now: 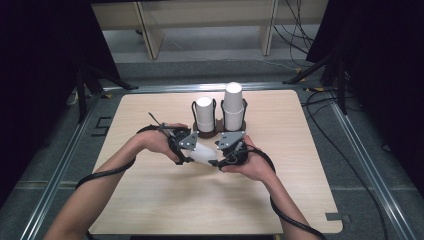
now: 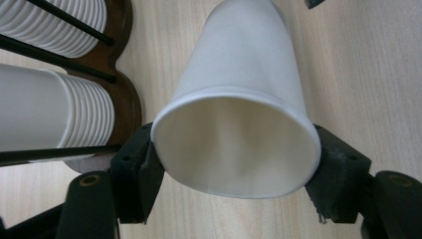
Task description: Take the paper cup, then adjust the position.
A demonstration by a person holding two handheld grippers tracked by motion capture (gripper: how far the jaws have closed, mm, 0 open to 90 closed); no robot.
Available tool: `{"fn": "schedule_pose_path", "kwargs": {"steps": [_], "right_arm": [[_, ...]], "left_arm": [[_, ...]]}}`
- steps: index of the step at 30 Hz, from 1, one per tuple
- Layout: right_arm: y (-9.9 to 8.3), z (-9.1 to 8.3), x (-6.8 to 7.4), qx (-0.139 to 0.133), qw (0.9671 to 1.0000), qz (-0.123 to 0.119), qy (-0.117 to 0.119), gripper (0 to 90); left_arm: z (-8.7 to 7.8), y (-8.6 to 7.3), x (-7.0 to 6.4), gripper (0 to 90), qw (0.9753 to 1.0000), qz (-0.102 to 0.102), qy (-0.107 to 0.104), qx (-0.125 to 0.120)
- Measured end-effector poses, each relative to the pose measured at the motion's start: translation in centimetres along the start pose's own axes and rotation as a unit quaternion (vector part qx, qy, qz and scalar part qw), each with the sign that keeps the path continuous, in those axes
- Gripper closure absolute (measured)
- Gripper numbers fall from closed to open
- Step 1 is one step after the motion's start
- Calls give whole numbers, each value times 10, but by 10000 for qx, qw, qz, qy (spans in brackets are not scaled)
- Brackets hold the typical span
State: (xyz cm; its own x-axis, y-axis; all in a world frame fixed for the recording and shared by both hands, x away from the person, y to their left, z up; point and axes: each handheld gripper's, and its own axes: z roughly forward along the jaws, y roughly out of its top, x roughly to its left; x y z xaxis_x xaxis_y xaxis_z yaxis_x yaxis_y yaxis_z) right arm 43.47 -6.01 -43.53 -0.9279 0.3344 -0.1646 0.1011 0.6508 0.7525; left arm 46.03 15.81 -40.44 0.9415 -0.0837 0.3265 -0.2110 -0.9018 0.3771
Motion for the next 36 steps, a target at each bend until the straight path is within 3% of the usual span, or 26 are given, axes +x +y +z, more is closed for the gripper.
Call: {"fn": "schedule_pose_path", "kwargs": {"steps": [7,9,10,18,22,23,25,32,34,36], "right_arm": [[2,1,3,72,10000,-65,-14,283],[4,2,3,59,9997,-223,7,281],[4,2,4,93,9999,-146,7,280],[8,7,2,236,9993,-247,121,280],[7,8,1,220,9995,-195,152,280],[7,9,0,152,9993,-308,168,280],[4,10,2,206,9994,-144,219,280],[2,13,3,235,9993,-173,218,280],[2,13,5,263,9994,-45,212,280],[2,14,3,235,9993,-179,238,281]], "left_arm": [[-1,3,-1,303,9999,94,-89,67],[-2,4,-1,303,9999,109,-101,59],[-2,5,-1,303,9999,128,-91,66],[-2,8,1,303,9998,178,-65,100],[-3,8,1,303,9998,183,-54,66],[-3,8,2,303,9998,183,-53,64],[-1,8,1,303,9998,191,-57,71],[1,9,-1,303,9997,235,-51,31],[0,10,-1,303,9997,224,-46,10],[1,10,-1,303,9998,214,-33,-13]]}}
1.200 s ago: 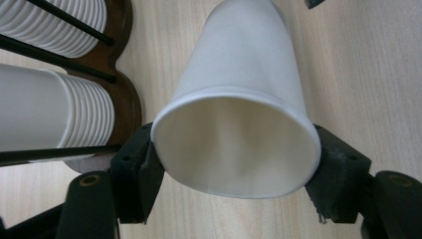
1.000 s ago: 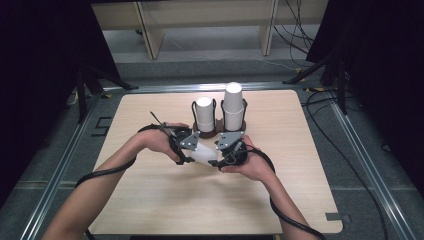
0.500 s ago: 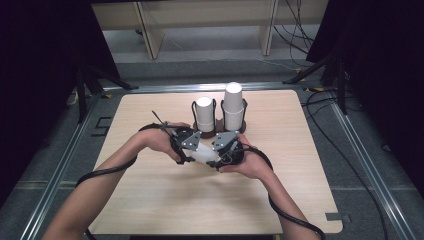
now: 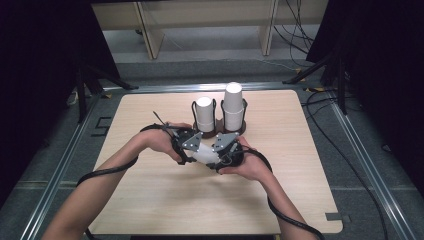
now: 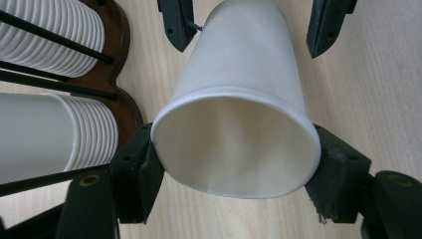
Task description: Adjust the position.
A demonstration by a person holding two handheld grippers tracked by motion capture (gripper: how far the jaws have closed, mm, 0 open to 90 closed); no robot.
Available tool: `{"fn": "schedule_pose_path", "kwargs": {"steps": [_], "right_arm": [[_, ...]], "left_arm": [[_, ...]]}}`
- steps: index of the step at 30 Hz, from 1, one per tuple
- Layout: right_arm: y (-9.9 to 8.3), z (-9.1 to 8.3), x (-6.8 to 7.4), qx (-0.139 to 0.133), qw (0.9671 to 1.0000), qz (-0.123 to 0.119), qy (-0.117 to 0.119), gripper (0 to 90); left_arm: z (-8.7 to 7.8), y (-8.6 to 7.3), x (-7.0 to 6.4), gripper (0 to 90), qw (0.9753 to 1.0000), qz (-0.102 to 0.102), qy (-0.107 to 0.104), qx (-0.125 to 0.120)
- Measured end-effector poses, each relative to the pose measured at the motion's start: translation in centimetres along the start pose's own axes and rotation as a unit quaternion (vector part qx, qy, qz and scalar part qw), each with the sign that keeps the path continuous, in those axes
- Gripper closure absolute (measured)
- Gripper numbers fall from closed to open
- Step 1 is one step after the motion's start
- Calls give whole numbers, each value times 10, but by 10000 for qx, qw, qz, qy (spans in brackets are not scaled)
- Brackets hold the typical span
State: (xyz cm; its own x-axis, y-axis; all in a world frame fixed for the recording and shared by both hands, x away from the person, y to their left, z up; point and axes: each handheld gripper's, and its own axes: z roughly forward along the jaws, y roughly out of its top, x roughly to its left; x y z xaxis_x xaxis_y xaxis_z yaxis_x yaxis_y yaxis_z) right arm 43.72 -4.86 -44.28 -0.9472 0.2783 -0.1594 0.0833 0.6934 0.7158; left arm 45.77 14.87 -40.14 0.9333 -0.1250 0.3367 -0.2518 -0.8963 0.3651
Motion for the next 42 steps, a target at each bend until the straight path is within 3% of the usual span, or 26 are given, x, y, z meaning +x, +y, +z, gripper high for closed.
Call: {"fn": "schedule_pose_path", "kwargs": {"steps": [19,23,27,33,34,40,41,42], "right_arm": [[1,7,-1,150,9999,54,65,285],[1,10,-2,136,9999,-39,88,288],[2,11,0,173,9998,43,73,288],[3,14,-2,110,9998,-116,75,288],[2,14,-1,141,9999,5,89,288],[2,16,0,145,9998,39,109,293],[2,16,-1,125,9998,-42,125,293],[2,16,1,162,9998,62,128,294]], "left_arm": [[2,1,-1,303,10000,48,-36,5],[2,1,-2,303,10000,50,-41,3],[2,1,-2,303,10000,54,-45,8],[2,1,-3,303,10000,57,-29,0],[2,1,-2,303,10000,60,-26,-7],[3,2,-3,303,10000,78,-31,-19],[3,2,-3,303,10000,86,-26,-28],[3,3,-3,303,10000,78,-30,-44]]}}
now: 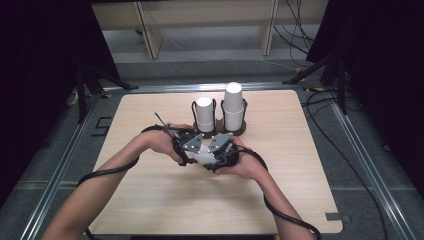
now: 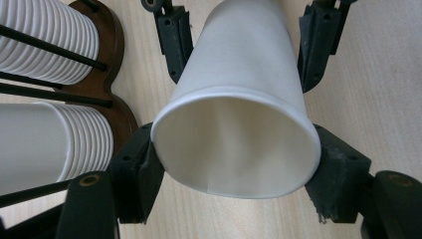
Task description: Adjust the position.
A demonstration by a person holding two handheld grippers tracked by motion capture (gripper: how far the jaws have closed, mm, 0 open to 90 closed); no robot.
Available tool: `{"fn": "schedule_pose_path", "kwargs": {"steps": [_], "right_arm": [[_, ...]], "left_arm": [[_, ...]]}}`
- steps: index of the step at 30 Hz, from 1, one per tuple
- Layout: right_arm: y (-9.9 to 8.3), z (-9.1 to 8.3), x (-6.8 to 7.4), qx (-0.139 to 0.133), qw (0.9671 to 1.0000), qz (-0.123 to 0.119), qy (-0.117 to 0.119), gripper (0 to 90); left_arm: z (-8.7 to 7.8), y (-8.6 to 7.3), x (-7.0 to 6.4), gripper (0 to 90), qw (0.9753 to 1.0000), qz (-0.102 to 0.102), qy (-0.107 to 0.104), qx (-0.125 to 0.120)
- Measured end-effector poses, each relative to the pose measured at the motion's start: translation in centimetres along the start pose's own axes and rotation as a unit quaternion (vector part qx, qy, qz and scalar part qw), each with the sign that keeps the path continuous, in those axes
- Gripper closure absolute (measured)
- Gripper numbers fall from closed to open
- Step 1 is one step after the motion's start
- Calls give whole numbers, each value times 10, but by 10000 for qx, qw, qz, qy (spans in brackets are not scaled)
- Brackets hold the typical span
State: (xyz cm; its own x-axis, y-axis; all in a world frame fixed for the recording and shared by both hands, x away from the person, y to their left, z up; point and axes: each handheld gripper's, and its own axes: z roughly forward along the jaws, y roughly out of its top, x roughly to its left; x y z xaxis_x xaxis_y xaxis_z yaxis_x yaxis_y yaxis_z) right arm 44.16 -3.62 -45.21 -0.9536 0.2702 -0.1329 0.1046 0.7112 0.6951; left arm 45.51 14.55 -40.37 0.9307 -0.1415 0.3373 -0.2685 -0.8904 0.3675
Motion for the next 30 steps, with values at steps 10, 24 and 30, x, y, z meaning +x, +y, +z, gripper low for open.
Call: {"fn": "schedule_pose_path", "kwargs": {"steps": [10,24,30], "right_arm": [[-1,2,0,9,10000,-31,48,335],[-2,3,-2,-39,9999,-89,47,355],[-3,2,-1,-8,10000,17,73,360]], "left_arm": [[0,4,0,303,9999,119,13,-23],[0,5,1,303,9998,183,27,-28],[1,4,-1,303,10000,55,-17,-34]]}}
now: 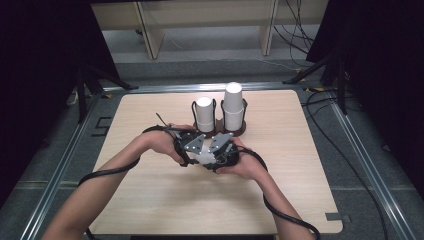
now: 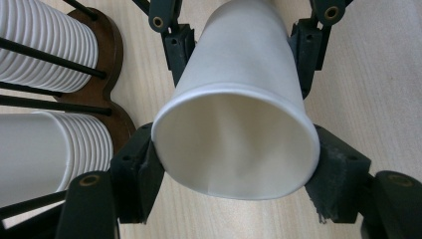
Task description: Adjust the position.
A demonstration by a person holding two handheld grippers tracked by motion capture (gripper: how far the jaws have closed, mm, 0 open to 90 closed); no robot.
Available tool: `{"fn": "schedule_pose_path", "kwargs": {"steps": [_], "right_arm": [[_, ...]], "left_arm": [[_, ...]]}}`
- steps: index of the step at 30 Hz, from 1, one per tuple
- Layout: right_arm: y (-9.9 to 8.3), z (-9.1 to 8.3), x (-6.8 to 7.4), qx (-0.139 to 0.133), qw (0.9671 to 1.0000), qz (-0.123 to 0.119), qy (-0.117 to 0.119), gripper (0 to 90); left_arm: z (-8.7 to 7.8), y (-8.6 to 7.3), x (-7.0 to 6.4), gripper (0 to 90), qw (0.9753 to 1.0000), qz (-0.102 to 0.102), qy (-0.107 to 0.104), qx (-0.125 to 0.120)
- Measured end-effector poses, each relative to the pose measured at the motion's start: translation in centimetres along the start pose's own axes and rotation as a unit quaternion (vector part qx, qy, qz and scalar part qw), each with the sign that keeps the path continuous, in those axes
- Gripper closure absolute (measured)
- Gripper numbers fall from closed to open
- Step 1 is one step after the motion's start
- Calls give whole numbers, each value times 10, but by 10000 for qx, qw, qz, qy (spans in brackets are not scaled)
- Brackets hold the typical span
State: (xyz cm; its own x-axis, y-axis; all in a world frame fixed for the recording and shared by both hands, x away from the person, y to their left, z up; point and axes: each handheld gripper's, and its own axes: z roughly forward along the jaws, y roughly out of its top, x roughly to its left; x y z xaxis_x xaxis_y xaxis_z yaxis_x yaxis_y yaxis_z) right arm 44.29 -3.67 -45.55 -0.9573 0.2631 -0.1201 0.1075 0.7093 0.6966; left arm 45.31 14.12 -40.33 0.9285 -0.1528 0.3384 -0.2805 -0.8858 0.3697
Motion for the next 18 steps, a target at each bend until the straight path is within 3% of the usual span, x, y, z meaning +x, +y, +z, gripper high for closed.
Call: {"fn": "schedule_pose_path", "kwargs": {"steps": [5,7,18], "right_arm": [[0,0,-1,-34,9999,-107,-27,364],[0,-1,-1,-18,10000,-45,-10,365],[0,-2,-1,26,10000,30,-4,368]], "left_arm": [[-1,1,2,304,9999,92,41,-6],[-1,1,1,303,10000,33,23,-6],[0,3,3,304,9999,143,53,-13]]}}
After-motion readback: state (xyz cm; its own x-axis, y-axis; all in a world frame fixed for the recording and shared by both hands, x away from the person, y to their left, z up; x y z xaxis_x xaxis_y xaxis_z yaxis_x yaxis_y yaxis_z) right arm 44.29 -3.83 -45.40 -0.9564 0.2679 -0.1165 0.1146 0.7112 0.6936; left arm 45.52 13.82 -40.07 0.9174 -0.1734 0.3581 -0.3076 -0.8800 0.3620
